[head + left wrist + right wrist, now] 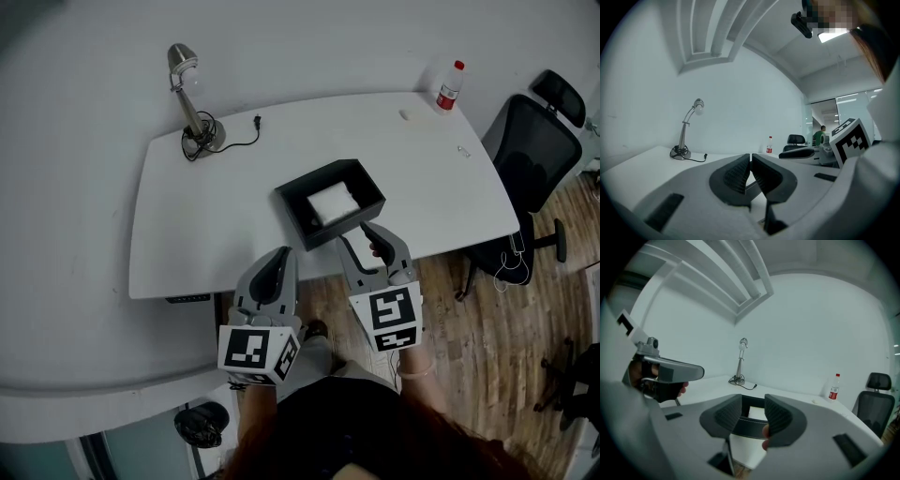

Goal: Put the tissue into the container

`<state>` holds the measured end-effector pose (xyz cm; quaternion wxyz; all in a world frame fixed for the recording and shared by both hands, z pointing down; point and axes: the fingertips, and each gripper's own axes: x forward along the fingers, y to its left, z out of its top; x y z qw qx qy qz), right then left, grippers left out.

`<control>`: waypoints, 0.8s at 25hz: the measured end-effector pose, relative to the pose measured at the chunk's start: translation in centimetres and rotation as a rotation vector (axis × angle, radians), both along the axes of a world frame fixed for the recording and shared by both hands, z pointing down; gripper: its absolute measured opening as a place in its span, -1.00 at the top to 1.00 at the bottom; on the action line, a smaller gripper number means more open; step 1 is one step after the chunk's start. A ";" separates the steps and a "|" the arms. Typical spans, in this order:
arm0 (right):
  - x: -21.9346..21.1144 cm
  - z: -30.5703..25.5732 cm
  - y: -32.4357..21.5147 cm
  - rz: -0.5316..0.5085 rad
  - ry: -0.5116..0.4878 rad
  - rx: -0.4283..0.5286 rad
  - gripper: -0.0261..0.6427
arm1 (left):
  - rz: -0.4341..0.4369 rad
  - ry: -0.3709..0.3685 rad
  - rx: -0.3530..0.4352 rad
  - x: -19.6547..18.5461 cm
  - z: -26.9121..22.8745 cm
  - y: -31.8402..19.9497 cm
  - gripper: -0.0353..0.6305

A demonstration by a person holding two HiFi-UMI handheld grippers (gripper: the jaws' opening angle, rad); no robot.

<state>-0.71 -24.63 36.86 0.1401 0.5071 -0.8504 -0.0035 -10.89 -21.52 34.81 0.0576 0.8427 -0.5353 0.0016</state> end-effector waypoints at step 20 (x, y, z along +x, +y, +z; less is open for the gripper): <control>2.5 -3.9 10.9 -0.007 -0.069 0.098 0.72 | -0.040 -0.018 0.055 1.8 -2.1 11.4 0.78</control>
